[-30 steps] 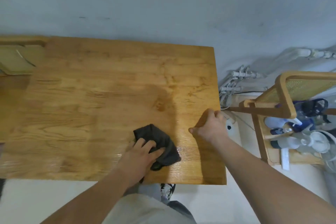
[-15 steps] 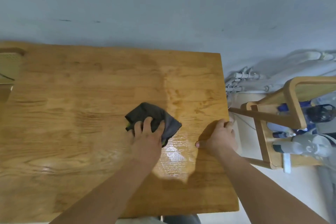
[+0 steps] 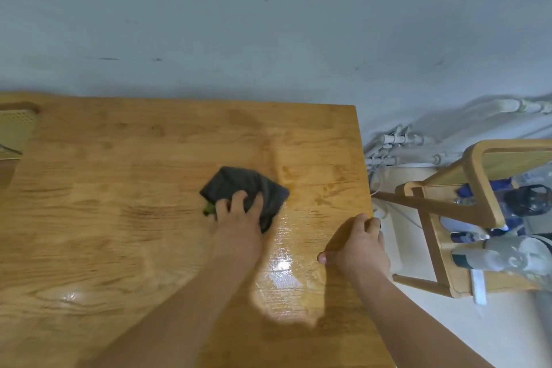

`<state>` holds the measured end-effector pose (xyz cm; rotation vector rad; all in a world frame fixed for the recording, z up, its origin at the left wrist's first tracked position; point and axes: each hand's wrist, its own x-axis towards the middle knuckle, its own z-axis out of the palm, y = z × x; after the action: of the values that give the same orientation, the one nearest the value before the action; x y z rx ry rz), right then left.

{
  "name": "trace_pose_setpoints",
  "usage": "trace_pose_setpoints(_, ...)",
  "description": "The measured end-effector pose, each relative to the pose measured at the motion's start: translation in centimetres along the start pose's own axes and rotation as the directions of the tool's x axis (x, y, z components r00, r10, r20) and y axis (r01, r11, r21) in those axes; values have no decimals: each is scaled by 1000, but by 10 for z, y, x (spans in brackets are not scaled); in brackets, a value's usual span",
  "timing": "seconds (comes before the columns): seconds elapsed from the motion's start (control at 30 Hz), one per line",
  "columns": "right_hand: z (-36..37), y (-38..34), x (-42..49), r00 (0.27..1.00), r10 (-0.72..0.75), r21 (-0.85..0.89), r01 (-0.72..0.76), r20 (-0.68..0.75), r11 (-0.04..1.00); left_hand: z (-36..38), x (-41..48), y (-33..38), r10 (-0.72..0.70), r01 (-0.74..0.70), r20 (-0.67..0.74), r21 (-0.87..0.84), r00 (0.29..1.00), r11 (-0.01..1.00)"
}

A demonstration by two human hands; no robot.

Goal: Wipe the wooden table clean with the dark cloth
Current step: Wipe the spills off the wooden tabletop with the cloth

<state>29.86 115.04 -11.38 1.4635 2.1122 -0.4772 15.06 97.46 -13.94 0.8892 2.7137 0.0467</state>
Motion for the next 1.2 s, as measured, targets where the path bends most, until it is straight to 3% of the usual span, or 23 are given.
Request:
trace_pose_setpoints(0.07,0,3,1,1000,-18,-8,18,-20,1000,10,-25,22,227,-228,62,18,972,973)
trace_pose_setpoints(0.13,0,6,1,997,-70,-43,69,-34,997,17,-35,21,551,-557,128,14,825,831)
trace_pose_setpoints(0.2,-5,10,3,995,-103,-72,103,0,992,15,-12,3,689,-699,134,45,712,713)
trace_pose_setpoints(0.27,-14,14,8,992,-105,-58,109,73,992,7,17,-10,642,-651,116,89,758,754)
trace_pose_setpoints(0.37,-36,20,27,988,-119,120,108,93,987,-4,37,-1,255,-255,-16,-16,967,967)
trace_pose_setpoints(0.43,-50,20,43,990,-113,194,95,87,976,-6,30,29,64,-63,6,-24,998,998)
trace_pose_setpoints(0.47,-55,19,50,989,-109,195,88,102,977,-5,21,46,68,-68,38,-7,997,998)
trace_pose_setpoints(0.53,-60,15,59,981,-98,159,72,164,985,3,3,69,299,-302,86,18,950,953)
trace_pose_setpoints(0.6,-59,14,63,969,-100,61,89,227,994,8,7,66,595,-602,143,11,791,798)
trace_pose_setpoints(0.63,-56,14,63,966,-107,9,108,235,994,8,21,58,659,-669,157,11,735,743)
trace_pose_setpoints(0.67,-53,15,63,969,-111,-19,118,222,993,6,36,52,668,-681,168,27,725,732)
trace_pose_setpoints(0.7,-51,17,63,972,-112,-21,119,206,993,3,52,49,630,-641,144,42,763,767)
trace_pose_setpoints(0.8,-48,24,65,974,-124,66,114,188,991,-4,79,70,304,-304,29,-10,952,953)
trace_pose_setpoints(0.87,-47,30,67,977,-115,149,88,181,985,-2,76,103,240,-239,41,-17,970,971)
trace_pose_setpoints(0.93,-47,35,67,978,-105,200,68,181,978,0,73,122,417,-419,76,23,906,908)
trace_pose_setpoints(1.0,-47,39,67,978,-112,209,74,177,975,-6,94,119,628,-634,101,32,771,773)
trace_pose_setpoints(1.03,-46,39,67,978,-115,213,77,172,974,-10,113,114,684,-694,123,56,719,718)
trace_pose_setpoints(1.07,-46,40,68,979,-113,221,74,169,973,-14,133,113,690,-703,138,97,710,704)
trace_pose_setpoints(1.1,-47,41,69,979,-111,232,69,171,970,-16,150,115,644,-656,130,132,754,743)
trace_pose_setpoints(1.2,-48,43,72,975,-111,256,60,191,965,-20,174,142,305,-305,21,51,952,951)
